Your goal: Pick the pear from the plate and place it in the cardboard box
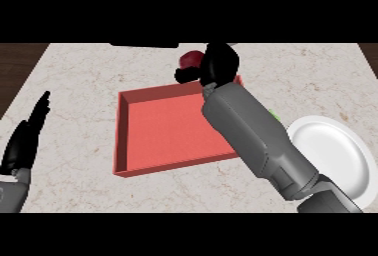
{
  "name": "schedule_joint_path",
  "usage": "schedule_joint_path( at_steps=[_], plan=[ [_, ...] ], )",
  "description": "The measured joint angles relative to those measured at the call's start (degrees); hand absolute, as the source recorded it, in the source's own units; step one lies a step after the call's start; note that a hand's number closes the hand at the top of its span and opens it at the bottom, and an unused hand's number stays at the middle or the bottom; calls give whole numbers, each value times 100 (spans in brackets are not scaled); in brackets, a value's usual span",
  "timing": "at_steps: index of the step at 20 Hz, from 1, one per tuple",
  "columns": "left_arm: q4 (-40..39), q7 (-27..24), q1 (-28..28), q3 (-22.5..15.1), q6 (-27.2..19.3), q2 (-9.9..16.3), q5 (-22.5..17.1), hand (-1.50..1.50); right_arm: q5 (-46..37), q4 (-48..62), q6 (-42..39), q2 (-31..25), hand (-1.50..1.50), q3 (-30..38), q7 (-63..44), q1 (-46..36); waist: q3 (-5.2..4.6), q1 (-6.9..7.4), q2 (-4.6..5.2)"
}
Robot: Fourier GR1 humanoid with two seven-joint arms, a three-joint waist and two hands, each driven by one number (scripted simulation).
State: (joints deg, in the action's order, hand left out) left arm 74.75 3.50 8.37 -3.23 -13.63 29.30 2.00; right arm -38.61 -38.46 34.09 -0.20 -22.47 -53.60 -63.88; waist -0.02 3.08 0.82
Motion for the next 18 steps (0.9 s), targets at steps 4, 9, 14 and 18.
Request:
schedule_joint_path(
  at_steps=[4, 9, 14, 18],
  plan=[
    [-152, -29, 143, 36, 38, -32, 65, 0, 515, 382, 391, 1, -150, -25, 382, -85, 0, 41, 16],
    [13, 47, 50, 7, 38, -118, 112, 0, 748, 600, 1034, 0, -150, -120, 921, -183, 3, 54, 3],
    [-4, 120, 33, 75, -36, -162, 164, 0, 746, 463, 1854, -14, -150, 71, 1530, -41, 4, -85, -23],
    [-99, 19, -80, 211, 8, -126, 131, 0, 792, 80, 2269, -54, -150, 311, 1847, 210, 4, -205, -61]
  ],
)
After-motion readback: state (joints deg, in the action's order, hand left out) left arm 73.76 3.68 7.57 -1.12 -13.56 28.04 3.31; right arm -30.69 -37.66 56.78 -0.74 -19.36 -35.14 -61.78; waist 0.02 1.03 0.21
